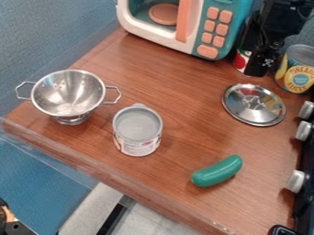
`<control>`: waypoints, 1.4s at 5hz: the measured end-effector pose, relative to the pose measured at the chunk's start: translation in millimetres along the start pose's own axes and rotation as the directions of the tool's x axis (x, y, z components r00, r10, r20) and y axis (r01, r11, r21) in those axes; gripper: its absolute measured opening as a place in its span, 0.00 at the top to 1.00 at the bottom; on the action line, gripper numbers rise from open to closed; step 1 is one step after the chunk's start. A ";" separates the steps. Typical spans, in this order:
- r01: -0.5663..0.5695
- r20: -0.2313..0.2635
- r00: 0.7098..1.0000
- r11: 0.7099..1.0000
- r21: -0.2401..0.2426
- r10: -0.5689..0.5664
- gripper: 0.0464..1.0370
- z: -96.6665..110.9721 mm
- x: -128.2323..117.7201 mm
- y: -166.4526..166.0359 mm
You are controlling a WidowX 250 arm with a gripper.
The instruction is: Move silver colander from left bottom side to the left of silver lid
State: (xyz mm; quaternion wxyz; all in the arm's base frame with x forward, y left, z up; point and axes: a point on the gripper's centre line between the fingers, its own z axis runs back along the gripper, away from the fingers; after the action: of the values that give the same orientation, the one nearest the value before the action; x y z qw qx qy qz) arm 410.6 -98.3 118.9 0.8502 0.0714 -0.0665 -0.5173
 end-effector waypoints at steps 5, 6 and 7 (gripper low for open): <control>-0.194 0.164 0.973 0.960 0.204 0.162 0.04 61.1 -114.2 -28.8; -0.212 0.161 0.970 0.955 0.208 0.180 0.04 56.7 -158.2 -36.8; -0.213 0.144 0.972 0.959 0.188 0.188 0.04 43.7 -194.1 -43.2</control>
State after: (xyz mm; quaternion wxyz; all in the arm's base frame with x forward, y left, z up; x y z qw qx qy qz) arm 276.4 52.3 146.0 0.8809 0.1178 -0.1783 -0.4223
